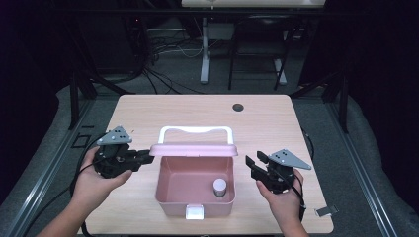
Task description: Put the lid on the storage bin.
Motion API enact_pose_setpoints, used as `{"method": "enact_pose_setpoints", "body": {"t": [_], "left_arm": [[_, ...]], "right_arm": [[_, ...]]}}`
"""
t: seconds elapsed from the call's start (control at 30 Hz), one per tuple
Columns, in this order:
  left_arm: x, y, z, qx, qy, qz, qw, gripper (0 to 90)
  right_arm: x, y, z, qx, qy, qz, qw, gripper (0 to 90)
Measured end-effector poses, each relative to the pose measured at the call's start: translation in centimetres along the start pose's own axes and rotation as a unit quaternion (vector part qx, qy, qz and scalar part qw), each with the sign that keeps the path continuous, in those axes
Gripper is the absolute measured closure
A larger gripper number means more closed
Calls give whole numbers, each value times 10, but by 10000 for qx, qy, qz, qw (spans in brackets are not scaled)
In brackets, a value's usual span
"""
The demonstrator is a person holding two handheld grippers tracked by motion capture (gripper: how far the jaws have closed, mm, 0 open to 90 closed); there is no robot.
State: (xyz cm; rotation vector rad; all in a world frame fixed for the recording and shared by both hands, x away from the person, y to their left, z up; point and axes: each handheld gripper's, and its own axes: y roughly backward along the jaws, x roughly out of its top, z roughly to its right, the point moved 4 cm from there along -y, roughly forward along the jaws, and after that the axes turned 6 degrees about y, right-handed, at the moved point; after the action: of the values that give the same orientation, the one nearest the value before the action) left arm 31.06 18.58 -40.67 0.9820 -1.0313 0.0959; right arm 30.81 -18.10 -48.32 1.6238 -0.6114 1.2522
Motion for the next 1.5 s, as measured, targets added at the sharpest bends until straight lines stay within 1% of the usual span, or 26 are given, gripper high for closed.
{"method": "enact_pose_setpoints", "body": {"t": [0.17, 0.23, 0.27, 0.4, 0.57, 0.67, 0.7, 0.87, 1.03, 1.1, 1.2, 1.3, 1.33, 1.5], "left_arm": [[-3, 0, 1, -22, -4, -7, 10000, 785], [-4, 0, 1, -25, 0, 1, 10000, 785], [-4, 1, 1, -38, -32, -34, 10000, 784], [-5, 0, 1, -40, -21, 0, 10000, 784], [-8, 1, 2, -51, -16, -16, 10000, 784], [-9, 1, 4, -49, -5, -15, 10000, 781], [-10, 1, 3, -46, -40, -22, 10000, 780], [-13, 2, 5, -73, -10, 5, 10000, 778], [-15, 4, 7, -75, -49, -21, 10000, 774], [-16, 4, 7, -94, -28, 14, 10000, 775], [-17, 4, 7, -97, -34, -25, 9999, 774], [-20, 4, 9, -108, -39, -9, 9999, 774], [-20, 4, 9, -117, -36, -25, 9999, 774], [-24, 5, 10, -123, -48, -26, 9999, 774]], "right_arm": [[-2, 2, 2, -43, 14, 21, 10000, 525], [-3, 2, 4, -61, 10, -1, 10000, 523], [-4, 2, 4, -58, -13, -1, 10000, 522], [-5, 1, 5, -71, -10, -4, 10000, 515], [-9, 0, 7, -97, -16, -55, 9999, 511], [-11, 2, 7, -117, -25, -30, 9999, 509], [-11, 2, 8, -121, -28, -30, 9999, 509], [-14, 2, 9, -138, -74, -23, 9999, 508], [-16, 3, 10, -152, -84, 6, 9998, 508], [-16, 4, 10, -144, -103, 9, 9998, 506], [-18, 4, 11, -150, -106, -8, 9998, 504], [-21, 3, 11, -161, -130, -51, 9998, 502], [-21, 3, 11, -166, -92, -71, 9998, 501], [-23, 2, 11, -172, -136, -78, 9997, 496]]}}
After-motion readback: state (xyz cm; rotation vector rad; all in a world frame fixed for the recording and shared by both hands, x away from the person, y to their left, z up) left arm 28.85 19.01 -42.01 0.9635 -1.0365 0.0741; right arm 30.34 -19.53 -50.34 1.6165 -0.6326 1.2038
